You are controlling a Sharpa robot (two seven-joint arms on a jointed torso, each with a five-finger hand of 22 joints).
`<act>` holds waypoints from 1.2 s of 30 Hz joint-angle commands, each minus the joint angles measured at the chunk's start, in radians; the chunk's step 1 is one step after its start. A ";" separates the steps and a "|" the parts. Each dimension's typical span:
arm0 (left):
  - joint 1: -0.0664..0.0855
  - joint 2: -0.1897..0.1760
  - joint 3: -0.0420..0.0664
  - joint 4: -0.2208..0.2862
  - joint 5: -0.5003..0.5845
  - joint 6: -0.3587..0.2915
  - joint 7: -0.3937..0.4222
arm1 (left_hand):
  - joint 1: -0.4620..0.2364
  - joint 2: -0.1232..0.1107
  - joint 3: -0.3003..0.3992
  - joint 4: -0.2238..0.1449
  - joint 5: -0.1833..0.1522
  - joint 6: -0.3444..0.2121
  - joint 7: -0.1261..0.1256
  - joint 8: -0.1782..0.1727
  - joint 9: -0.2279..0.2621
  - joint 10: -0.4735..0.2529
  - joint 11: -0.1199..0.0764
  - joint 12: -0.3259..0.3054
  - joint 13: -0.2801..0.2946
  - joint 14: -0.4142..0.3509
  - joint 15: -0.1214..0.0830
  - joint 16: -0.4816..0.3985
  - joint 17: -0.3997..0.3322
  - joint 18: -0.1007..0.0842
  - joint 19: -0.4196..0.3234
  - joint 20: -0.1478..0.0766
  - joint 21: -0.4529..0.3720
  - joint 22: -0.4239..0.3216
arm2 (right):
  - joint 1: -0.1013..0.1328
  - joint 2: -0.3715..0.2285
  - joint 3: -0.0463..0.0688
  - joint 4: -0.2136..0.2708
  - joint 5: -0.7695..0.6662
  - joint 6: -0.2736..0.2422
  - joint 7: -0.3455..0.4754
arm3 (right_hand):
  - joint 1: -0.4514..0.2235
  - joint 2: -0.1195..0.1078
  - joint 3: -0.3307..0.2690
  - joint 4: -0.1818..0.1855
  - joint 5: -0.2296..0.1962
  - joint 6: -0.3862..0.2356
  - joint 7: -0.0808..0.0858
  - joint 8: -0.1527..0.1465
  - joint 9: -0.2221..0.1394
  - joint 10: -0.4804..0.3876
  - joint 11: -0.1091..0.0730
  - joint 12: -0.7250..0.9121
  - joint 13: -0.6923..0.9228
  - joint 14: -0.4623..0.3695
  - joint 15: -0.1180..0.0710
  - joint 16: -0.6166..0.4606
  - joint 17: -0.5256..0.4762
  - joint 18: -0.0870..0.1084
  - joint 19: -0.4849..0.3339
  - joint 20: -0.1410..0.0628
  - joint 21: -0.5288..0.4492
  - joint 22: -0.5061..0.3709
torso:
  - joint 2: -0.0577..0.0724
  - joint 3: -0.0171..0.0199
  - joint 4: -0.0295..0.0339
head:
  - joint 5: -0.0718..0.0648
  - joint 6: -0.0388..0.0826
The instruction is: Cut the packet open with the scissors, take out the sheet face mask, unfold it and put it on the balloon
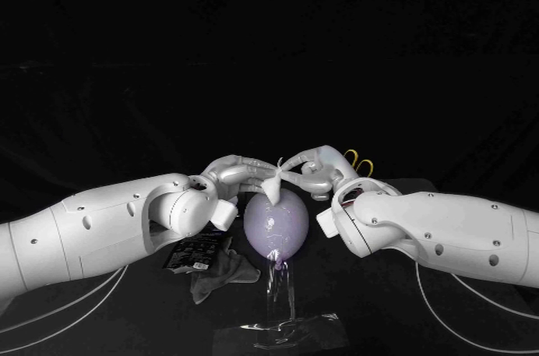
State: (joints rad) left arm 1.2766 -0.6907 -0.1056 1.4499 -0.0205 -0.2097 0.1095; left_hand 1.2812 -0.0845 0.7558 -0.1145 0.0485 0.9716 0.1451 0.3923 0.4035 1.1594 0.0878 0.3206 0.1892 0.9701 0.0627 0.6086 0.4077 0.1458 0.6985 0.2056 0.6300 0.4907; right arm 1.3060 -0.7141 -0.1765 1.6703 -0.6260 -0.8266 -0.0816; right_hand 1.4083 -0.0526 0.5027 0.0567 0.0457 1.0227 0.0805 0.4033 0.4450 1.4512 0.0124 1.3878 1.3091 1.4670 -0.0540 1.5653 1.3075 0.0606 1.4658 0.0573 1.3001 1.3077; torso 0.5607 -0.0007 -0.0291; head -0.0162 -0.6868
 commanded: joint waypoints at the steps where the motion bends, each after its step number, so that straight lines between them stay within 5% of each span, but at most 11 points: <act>1: 0.001 0.001 0.001 0.004 0.007 -0.009 0.006 | -0.009 0.004 -0.004 -0.001 0.000 0.008 -0.001 0.005 0.170 -0.007 0.002 0.007 0.001 -0.008 -0.003 0.006 0.002 -0.016 -0.005 -0.002 0.004 0.001 | -0.001 -0.001 0.001 0.003 -0.029 -0.003 0.019 | -0.009 -0.003 0.009 -0.003 0.003 0.005 -0.002 0.010 0.012 0.028 -0.011 0.009 0.126 0.104 -0.006 0.006 0.263 -0.008 0.008 -0.008 0.001 0.194 | 0.000 0.0001 0.0001 | 0.000 0.001; 24: 0.001 -0.007 0.001 0.005 0.033 -0.049 0.026 | -0.023 0.002 0.021 -0.012 0.000 0.013 -0.003 0.005 0.164 -0.016 0.000 0.029 0.011 -0.015 -0.004 0.023 0.005 -0.010 -0.007 0.003 0.009 0.007 | -0.003 -0.015 0.001 -0.005 -0.071 0.028 0.002 | -0.040 -0.008 0.037 -0.011 0.003 -0.011 -0.001 0.024 0.022 0.011 -0.010 -0.024 0.104 0.104 -0.006 0.006 0.263 -0.002 -0.004 -0.010 -0.031 0.185 | 0.000 -0.0003 -0.0008 | 0.002 -0.002; 27: 0.001 -0.006 0.001 0.005 0.033 -0.046 0.023 | -0.023 0.002 0.021 -0.012 0.000 0.013 -0.003 0.005 0.164 -0.016 0.000 0.029 0.011 -0.015 -0.004 0.023 0.005 -0.010 -0.007 0.003 0.009 0.007 | -0.004 -0.012 0.001 -0.003 -0.070 0.044 0.010 | -0.124 -0.053 -0.010 0.034 0.026 -0.072 0.021 -0.008 0.010 -0.031 0.007 -0.097 0.052 0.102 0.006 0.002 0.255 0.001 -0.013 -0.005 -0.052 0.179 | 0.000 -0.0002 -0.0001 | 0.001 -0.003; 28: 0.001 -0.006 0.001 0.005 0.034 -0.045 0.022 | -0.023 0.002 0.021 -0.012 0.000 0.013 -0.003 0.005 0.164 -0.016 0.000 0.029 0.011 -0.015 -0.004 0.023 0.005 -0.010 -0.007 0.003 0.009 0.007 | -0.005 -0.011 0.001 -0.003 -0.069 0.051 0.013 | -0.153 -0.067 -0.028 0.052 0.003 -0.092 0.030 -0.023 0.003 -0.034 0.014 -0.102 0.049 0.102 0.013 0.002 0.255 0.000 -0.014 -0.001 -0.055 0.179 | 0.000 -0.0001 -0.0001 | 0.001 -0.003; 29: 0.001 -0.005 0.001 0.005 0.034 -0.043 0.020 | -0.024 0.001 0.021 -0.012 0.000 0.013 -0.003 0.005 0.164 -0.016 0.000 0.030 0.012 -0.015 -0.004 0.023 0.005 -0.010 -0.007 0.003 0.009 0.007 | -0.005 -0.009 0.001 -0.002 -0.069 0.057 0.018 | -0.207 -0.107 -0.072 0.084 0.003 -0.123 0.044 -0.047 -0.008 -0.042 0.028 -0.112 0.042 0.102 0.024 0.002 0.255 0.001 -0.018 0.005 -0.062 0.177 | 0.000 0.0003 0.0003 | 0.001 -0.002; 32: 0.001 -0.004 0.001 0.006 0.034 -0.037 0.016 | -0.025 0.001 0.022 -0.013 0.000 0.013 -0.003 0.005 0.163 -0.017 0.000 0.030 0.012 -0.016 -0.004 0.024 0.005 -0.010 -0.007 0.003 0.009 0.007 | -0.006 -0.003 0.001 -0.004 -0.068 0.067 0.026 | -0.239 -0.124 -0.127 0.128 0.002 -0.160 0.058 -0.085 -0.026 -0.050 0.044 -0.117 0.040 0.102 0.039 0.002 0.254 0.001 -0.021 0.020 -0.068 0.175 | 0.001 0.0005 0.0004 | 0.000 -0.002; 36: 0.001 -0.002 0.001 0.007 0.034 -0.025 0.010 | -0.026 0.000 0.022 -0.012 0.000 0.013 -0.003 0.004 0.163 -0.018 0.000 0.031 0.012 -0.016 -0.004 0.024 0.005 -0.010 -0.008 0.004 0.009 0.007 | -0.007 0.006 0.001 -0.012 -0.066 0.074 0.029 | -0.232 -0.122 -0.149 0.146 0.002 -0.164 0.062 -0.098 -0.032 -0.054 0.047 -0.117 0.041 0.101 0.043 0.001 0.251 0.002 -0.022 0.026 -0.069 0.175 | 0.000 0.0000 -0.0003 | 0.000 -0.001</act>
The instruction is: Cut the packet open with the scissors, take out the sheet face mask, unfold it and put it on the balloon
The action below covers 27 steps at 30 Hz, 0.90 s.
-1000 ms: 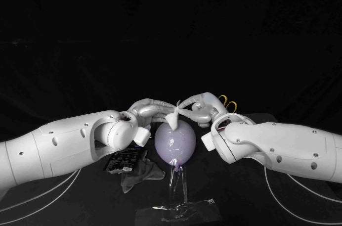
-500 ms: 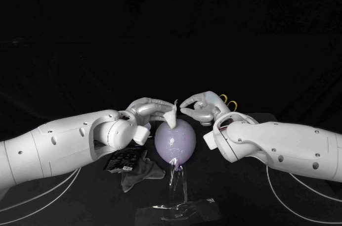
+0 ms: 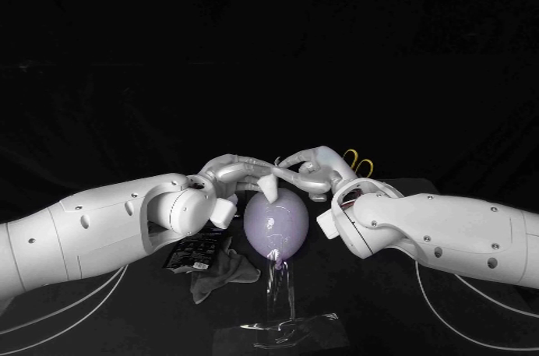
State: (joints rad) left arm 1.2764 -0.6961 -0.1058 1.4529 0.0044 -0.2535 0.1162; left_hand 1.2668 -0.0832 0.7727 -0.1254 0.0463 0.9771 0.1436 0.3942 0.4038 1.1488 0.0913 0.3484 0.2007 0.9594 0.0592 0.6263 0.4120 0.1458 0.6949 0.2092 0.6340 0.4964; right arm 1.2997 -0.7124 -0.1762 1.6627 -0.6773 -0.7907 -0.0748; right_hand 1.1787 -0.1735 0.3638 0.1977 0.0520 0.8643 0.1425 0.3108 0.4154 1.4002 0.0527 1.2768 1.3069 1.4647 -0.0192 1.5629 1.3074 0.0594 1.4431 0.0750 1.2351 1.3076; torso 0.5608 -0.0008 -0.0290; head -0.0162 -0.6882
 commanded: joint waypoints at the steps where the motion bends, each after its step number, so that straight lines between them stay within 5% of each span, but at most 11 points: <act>1: 0.001 0.003 0.001 0.005 0.009 0.021 0.003 | -0.013 -0.001 0.005 -0.001 0.002 0.007 -0.001 0.002 0.163 -0.008 -0.003 0.004 0.001 -0.006 0.000 0.007 0.001 -0.010 -0.004 0.001 0.005 0.001 | -0.001 0.006 0.000 -0.006 -0.014 0.039 0.022 | 0.003 0.000 -0.015 0.008 -0.004 -0.006 0.001 -0.008 -0.004 -0.004 0.008 -0.006 0.043 0.103 0.009 0.003 0.252 0.004 0.001 0.010 -0.005 0.175 | 0.000 -0.0002 -0.0001 | 0.000 0.000; 27: 0.001 0.001 0.001 0.008 0.018 0.026 -0.008 | -0.032 0.007 0.009 0.013 0.002 0.001 -0.001 0.002 0.161 -0.019 -0.001 0.014 0.004 -0.011 0.002 0.015 0.001 -0.006 -0.007 0.007 -0.001 -0.002 | -0.007 0.010 0.000 -0.023 -0.028 0.061 -0.002 | 0.149 0.057 -0.037 -0.005 -0.004 0.062 -0.010 -0.013 -0.013 0.000 -0.002 0.009 0.053 0.104 0.003 0.005 0.256 0.005 0.004 0.015 0.005 0.178 | 0.000 0.0006 -0.0006 | -0.001 -0.003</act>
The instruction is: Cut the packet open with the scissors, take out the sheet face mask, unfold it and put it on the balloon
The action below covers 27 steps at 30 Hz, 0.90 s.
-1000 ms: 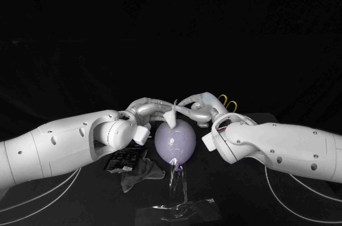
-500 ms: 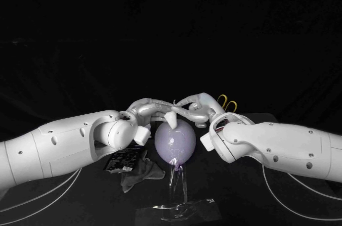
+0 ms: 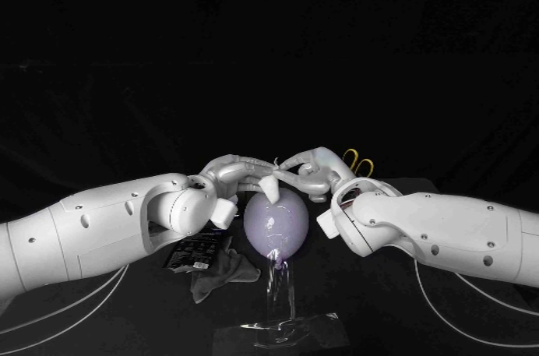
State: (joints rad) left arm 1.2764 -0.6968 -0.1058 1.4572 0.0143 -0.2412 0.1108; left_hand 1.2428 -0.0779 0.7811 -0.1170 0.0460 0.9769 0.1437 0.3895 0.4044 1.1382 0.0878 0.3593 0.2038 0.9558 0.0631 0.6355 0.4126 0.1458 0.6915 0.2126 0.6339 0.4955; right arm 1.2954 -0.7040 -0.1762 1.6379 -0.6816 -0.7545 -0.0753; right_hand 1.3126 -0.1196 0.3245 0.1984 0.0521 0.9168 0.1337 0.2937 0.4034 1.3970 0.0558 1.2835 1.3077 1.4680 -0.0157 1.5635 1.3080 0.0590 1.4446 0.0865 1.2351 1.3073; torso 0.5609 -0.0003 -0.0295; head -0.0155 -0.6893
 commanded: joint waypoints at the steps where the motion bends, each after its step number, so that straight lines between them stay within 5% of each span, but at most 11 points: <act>1: 0.001 0.001 0.001 0.004 0.008 0.012 -0.006 | -0.008 0.002 0.001 0.004 0.003 0.001 -0.001 0.007 0.161 -0.008 0.002 0.003 0.001 -0.008 -0.002 0.006 0.001 -0.006 -0.003 0.003 -0.001 -0.002 | -0.003 0.002 0.000 0.001 -0.025 0.025 -0.002 | 0.020 0.006 0.004 -0.007 -0.004 0.013 -0.002 0.005 -0.001 0.005 -0.006 0.004 0.053 0.101 -0.001 0.004 0.256 0.005 0.003 0.003 0.006 0.178 | 0.000 -0.0001 0.0002 | -0.002 -0.002; 15: 0.001 0.002 0.001 0.008 0.005 0.023 -0.043 | 0.003 0.003 -0.004 -0.004 0.002 -0.005 0.000 0.004 0.156 -0.022 0.004 0.012 0.003 -0.015 -0.002 0.015 0.000 0.008 0.019 0.000 0.022 0.012 | -0.006 0.008 0.000 -0.002 -0.026 0.011 0.005 | 0.045 0.027 0.011 -0.014 -0.004 0.048 -0.014 0.014 -0.001 0.012 -0.016 0.011 0.057 0.101 -0.010 0.004 0.256 0.004 0.006 -0.004 0.014 0.180 | 0.000 -0.0001 0.0009 | -0.003 -0.009; 23: 0.002 0.000 0.001 0.008 0.003 0.023 -0.057 | 0.001 -0.001 -0.008 -0.003 0.002 -0.006 0.001 0.003 0.154 -0.026 0.005 0.013 0.003 -0.018 -0.001 0.017 -0.001 0.008 0.016 0.002 0.024 0.014 | -0.007 0.004 0.000 0.000 -0.019 -0.024 0.033 | 0.098 0.070 0.044 -0.043 -0.003 0.101 -0.044 0.043 0.009 0.036 -0.041 0.040 0.077 0.103 -0.029 0.007 0.263 -0.001 0.017 -0.017 0.041 0.187 | 0.000 -0.0001 -0.0002 | -0.002 -0.010; 27: 0.002 -0.001 0.001 0.008 0.002 0.021 -0.059 | -0.035 -0.013 -0.032 0.029 0.002 -0.007 -0.001 0.008 0.155 -0.029 0.006 0.020 0.004 -0.021 0.006 0.024 0.000 0.006 0.007 0.012 0.010 0.006 | -0.007 0.002 0.001 0.001 -0.022 -0.028 0.039 | 0.130 0.088 0.071 -0.070 -0.003 0.119 -0.055 0.063 0.019 0.051 -0.052 0.059 0.091 0.103 -0.040 0.007 0.263 -0.002 0.021 -0.027 0.050 0.190 | 0.000 -0.0001 -0.0001 | -0.002 -0.009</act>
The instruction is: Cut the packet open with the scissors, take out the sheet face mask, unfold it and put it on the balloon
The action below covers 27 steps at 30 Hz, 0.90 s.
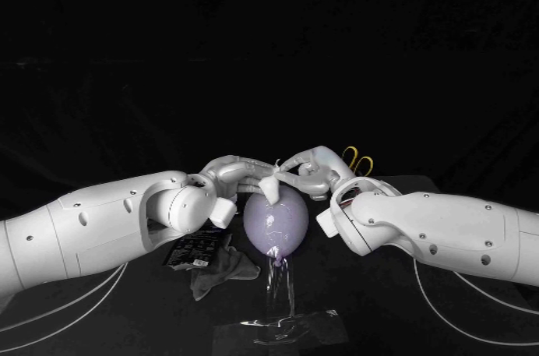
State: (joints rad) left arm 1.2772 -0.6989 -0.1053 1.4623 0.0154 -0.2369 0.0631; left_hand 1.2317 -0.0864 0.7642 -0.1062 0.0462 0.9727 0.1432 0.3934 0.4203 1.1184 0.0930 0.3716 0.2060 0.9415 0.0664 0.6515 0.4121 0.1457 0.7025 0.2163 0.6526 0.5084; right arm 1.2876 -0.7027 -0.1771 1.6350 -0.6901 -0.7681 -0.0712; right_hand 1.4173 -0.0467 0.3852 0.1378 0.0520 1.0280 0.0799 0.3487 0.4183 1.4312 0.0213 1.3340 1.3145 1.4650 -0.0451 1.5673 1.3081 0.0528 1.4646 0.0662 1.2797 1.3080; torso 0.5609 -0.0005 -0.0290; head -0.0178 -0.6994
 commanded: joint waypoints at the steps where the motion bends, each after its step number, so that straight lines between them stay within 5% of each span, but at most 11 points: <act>1: 0.001 0.001 0.001 0.002 0.001 0.017 -0.012 | -0.025 -0.006 -0.019 0.023 0.002 -0.004 -0.004 0.006 0.140 -0.010 -0.001 0.009 0.001 -0.008 0.001 0.010 0.001 0.007 -0.004 0.011 -0.014 -0.011 | 0.001 0.001 0.001 0.004 -0.015 -0.015 0.035 | 0.028 0.017 0.016 -0.013 -0.003 0.009 -0.002 0.011 0.006 0.019 -0.018 0.010 0.085 0.106 -0.012 0.003 0.263 0.004 0.002 -0.009 0.007 0.189 | 0.000 0.0001 -0.0006 | -0.001 0.001; 12: 0.001 0.002 0.001 0.003 0.000 0.029 -0.017 | -0.067 -0.049 -0.098 0.100 0.002 -0.014 -0.020 0.023 0.145 -0.022 -0.004 0.025 0.000 -0.028 -0.001 0.042 0.009 0.029 0.018 0.040 -0.087 -0.067 | -0.001 0.002 0.001 0.004 -0.038 -0.012 0.031 | 0.023 0.015 0.040 -0.029 -0.003 0.011 -0.004 0.030 0.017 0.038 -0.021 0.037 0.106 0.106 -0.015 0.003 0.263 0.002 0.003 -0.016 0.010 0.190 | 0.000 -0.0002 0.0003 | -0.002 0.002; 20: 0.001 0.003 0.001 0.003 -0.010 0.031 -0.019 | -0.041 -0.077 -0.139 0.114 0.001 -0.008 -0.021 0.020 0.133 -0.030 -0.005 0.036 0.001 -0.040 -0.003 0.058 0.014 0.037 0.040 0.050 -0.123 -0.098 | -0.001 0.003 0.001 0.004 -0.044 -0.008 0.026 | 0.019 0.013 0.045 -0.032 -0.003 0.011 -0.004 0.034 0.020 0.041 -0.022 0.040 0.109 0.106 -0.016 0.003 0.263 0.002 0.003 -0.017 0.012 0.190 | 0.000 -0.0006 0.0002 | -0.003 0.000; 27: 0.001 0.003 0.001 0.002 -0.014 0.028 -0.014 | 0.019 -0.052 -0.135 0.103 0.002 0.004 -0.028 0.024 0.129 -0.029 -0.011 0.044 0.002 -0.043 -0.006 0.068 0.015 0.038 0.057 0.049 -0.138 -0.113 | -0.001 0.002 0.001 0.003 -0.050 0.001 0.019 | 0.016 0.013 0.049 -0.034 -0.003 0.011 -0.005 0.038 0.022 0.042 -0.022 0.042 0.111 0.106 -0.016 0.003 0.263 0.002 0.003 -0.017 0.011 0.190 | 0.000 0.0000 -0.0003 | -0.003 0.001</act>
State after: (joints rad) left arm 1.2770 -0.6991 -0.1056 1.4608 0.0110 -0.2298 0.0445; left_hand 1.2434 -0.1392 0.6289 0.0007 0.0463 0.9732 0.1183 0.4159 0.5480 1.0916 0.0877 0.4107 0.2070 0.9057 0.0595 0.7172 0.4256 0.1662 0.7548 0.2649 0.5178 0.3965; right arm 1.2865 -0.7019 -0.1766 1.6368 -0.7176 -0.7784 -0.0585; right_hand 1.4334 -0.0330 0.4281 0.1036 0.0438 1.0323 0.0745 0.3796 0.4385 1.4402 0.0232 1.3736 1.3079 1.4685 -0.0555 1.5654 1.3075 0.0523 1.4663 0.0534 1.2881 1.3081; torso 0.5608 -0.0007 -0.0290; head -0.0207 -0.6987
